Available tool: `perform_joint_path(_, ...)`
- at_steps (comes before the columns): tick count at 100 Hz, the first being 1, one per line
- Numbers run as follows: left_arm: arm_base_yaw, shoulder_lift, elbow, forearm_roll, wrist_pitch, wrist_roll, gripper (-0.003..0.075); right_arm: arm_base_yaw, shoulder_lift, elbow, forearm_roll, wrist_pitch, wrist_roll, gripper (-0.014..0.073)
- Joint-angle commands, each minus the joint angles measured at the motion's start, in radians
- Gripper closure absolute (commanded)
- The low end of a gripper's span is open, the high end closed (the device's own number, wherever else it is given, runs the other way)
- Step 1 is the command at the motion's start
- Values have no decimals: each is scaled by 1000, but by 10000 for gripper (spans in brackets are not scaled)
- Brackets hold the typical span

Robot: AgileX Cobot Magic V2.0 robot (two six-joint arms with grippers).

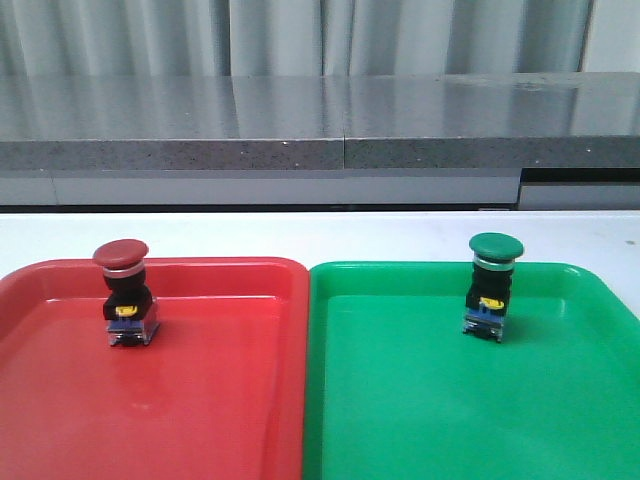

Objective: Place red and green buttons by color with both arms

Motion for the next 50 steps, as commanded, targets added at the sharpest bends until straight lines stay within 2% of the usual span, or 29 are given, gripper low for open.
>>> perform_joint_path(1, 2, -29, 43, -3, -76, 0, 739, -37, -23, 3, 18, -101, -54, 662)
perform_joint_path(26, 2, -29, 43, -3, -76, 0, 739, -179, -151, 156, 297, -199, -378, 662)
perform_joint_path(41, 2, -29, 43, -3, -76, 0, 739, -264, -254, 265, 361, -296, -388, 662)
perform_joint_path(50, 2, -29, 43, -3, -76, 0, 739, -303, -251, 320, 373, -340, -387, 662)
